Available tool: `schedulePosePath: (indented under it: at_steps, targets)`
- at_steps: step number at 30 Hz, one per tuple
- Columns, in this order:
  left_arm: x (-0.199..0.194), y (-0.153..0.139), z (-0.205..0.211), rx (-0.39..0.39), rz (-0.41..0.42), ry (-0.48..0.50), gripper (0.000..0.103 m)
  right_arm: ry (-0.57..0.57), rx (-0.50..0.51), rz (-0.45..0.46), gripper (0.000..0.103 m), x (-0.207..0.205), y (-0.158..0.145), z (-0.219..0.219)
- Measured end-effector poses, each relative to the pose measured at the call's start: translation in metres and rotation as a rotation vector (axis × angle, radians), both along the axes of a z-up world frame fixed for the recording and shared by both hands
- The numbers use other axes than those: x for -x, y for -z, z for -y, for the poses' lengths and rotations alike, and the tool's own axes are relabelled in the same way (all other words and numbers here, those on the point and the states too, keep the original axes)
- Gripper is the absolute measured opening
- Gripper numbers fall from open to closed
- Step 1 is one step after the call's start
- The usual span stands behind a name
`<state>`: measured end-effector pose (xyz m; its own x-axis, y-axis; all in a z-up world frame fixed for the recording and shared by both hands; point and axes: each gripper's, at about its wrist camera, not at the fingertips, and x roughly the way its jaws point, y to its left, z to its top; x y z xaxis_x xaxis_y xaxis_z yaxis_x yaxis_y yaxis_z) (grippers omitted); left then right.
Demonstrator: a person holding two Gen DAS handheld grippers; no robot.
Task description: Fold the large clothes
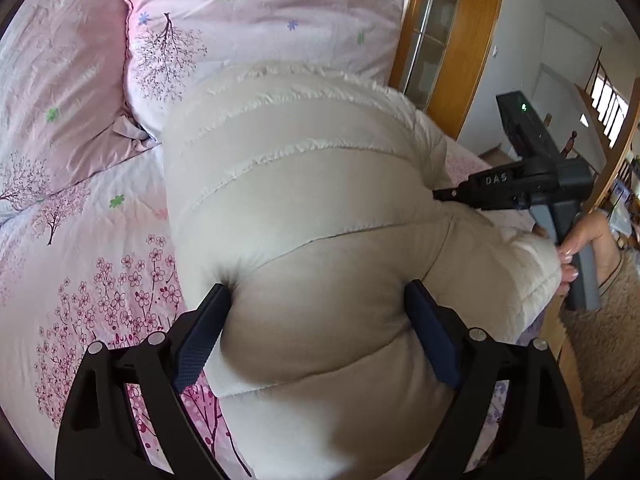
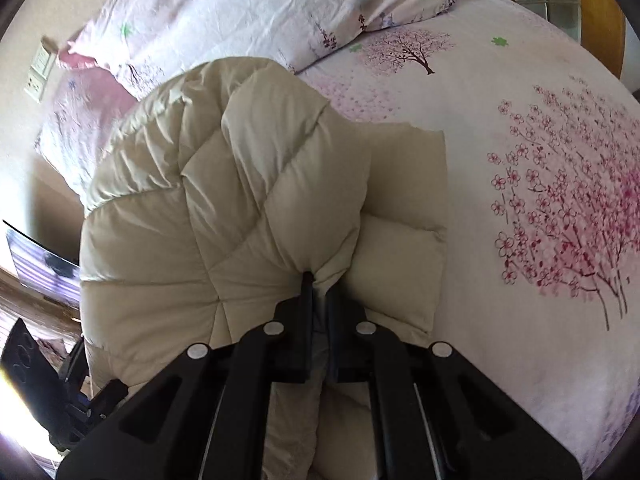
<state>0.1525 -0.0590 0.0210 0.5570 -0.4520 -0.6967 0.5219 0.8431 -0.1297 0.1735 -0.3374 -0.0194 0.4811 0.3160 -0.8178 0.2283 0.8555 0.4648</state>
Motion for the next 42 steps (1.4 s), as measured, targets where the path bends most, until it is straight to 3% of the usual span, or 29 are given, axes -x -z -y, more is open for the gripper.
schedulePosePath:
  at_steps: [2,4,6,10,12,14,18,20,26,38,41,42]
  targets:
    - [0.001,0.001,0.004,-0.021,0.01,-0.001,0.091,0.0,0.032,0.015,0.01,0.005,-0.005,-0.001]
    - [0.001,0.003,0.005,-0.032,0.015,-0.002,0.091,0.016,0.079,0.05,0.023,0.018,-0.018,-0.003]
    - [0.001,0.003,0.004,-0.027,0.014,-0.004,0.092,0.03,0.106,0.131,0.029,0.04,-0.036,-0.006]
    - [0.001,0.003,0.003,-0.021,0.011,-0.003,0.092,-0.013,0.126,0.331,0.029,0.089,-0.067,-0.024]
    - [0.001,0.003,0.004,-0.022,0.013,-0.002,0.092,-0.075,0.112,0.365,0.029,0.104,-0.068,-0.04]
    - [0.001,0.003,0.004,-0.022,0.014,-0.003,0.093,-0.116,0.12,0.354,0.029,0.109,-0.062,-0.053]
    - [0.001,0.003,0.005,-0.02,0.015,0.0,0.094,-0.138,0.207,0.226,0.028,0.105,-0.027,-0.069]
    - [0.003,0.002,0.007,-0.025,0.021,0.01,0.095,-0.137,0.198,0.176,0.028,0.1,-0.01,-0.068]
    - [0.009,0.004,0.021,-0.091,0.063,0.013,0.1,-0.124,0.154,0.17,0.028,0.096,0.008,-0.058]
    - [0.01,0.005,0.027,-0.127,0.072,-0.005,0.102,-0.102,0.05,0.189,0.028,0.106,0.014,-0.045]
    - [0.01,-0.003,0.02,-0.106,0.044,-0.009,0.102,-0.121,0.007,0.173,0.038,0.103,-0.001,-0.036]
    - [0.01,-0.007,0.015,-0.083,0.035,-0.008,0.102,-0.12,-0.035,0.194,0.048,0.101,-0.011,-0.028]
